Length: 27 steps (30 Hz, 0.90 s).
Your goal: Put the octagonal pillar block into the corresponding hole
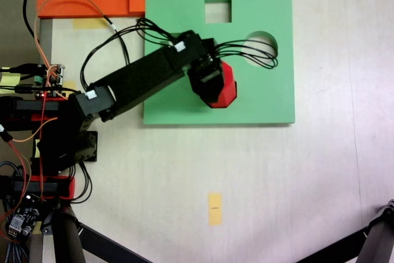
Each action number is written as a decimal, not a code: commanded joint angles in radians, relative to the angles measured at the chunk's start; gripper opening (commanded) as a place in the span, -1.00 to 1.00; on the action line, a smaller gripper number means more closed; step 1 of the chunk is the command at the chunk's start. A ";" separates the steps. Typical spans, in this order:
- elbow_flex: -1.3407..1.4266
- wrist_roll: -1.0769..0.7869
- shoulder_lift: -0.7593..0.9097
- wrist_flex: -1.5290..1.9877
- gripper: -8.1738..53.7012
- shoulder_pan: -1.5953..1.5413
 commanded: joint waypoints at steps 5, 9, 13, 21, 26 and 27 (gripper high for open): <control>0.097 0.003 0.049 -0.006 0.95 -0.003; 0.156 -0.008 0.120 -0.012 0.95 -0.009; 0.163 -0.098 0.285 -0.011 0.95 -0.018; 0.216 -0.848 0.733 -0.043 0.66 -0.003; 0.650 -1.187 1.170 -0.365 0.66 0.046; 0.848 -1.252 1.239 -0.584 0.65 0.064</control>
